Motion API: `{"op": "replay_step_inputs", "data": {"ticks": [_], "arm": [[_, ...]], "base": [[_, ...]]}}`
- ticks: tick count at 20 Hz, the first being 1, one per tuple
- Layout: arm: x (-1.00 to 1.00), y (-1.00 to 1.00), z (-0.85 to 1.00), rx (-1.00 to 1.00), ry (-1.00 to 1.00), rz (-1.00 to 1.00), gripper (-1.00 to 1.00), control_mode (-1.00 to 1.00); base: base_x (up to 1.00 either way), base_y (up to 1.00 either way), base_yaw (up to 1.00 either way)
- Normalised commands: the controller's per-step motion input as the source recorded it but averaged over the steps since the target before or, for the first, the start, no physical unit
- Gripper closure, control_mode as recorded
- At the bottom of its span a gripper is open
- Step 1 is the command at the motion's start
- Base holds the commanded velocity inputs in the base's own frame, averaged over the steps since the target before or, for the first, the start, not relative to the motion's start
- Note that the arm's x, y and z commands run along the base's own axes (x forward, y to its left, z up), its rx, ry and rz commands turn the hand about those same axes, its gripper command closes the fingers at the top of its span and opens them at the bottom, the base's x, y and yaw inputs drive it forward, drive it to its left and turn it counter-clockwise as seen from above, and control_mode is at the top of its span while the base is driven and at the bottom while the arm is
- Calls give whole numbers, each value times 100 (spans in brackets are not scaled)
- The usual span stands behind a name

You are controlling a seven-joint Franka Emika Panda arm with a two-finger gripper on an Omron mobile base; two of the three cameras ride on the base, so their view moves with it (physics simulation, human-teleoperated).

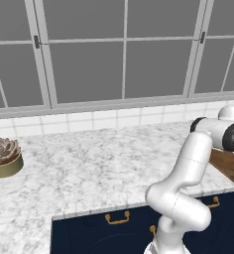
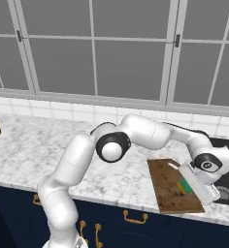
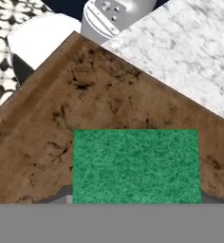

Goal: Pick up the sponge from the counter and clean the cutting board by briefly scrubbing or pressing down on the cutting board. Once finished, release the sponge.

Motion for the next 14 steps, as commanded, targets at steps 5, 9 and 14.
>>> {"op": "replay_step_inputs", "data": {"ticks": [5,9,14], "arm": [[-80,-69,0,14,-5,11,100,-100],[-64,-43,-3,23,0,14,100,-100],[-88,-11,-3,16,-2,17,100,-100]], "base": [[0,0,0],[0,0,0],[0,0,0]]}}
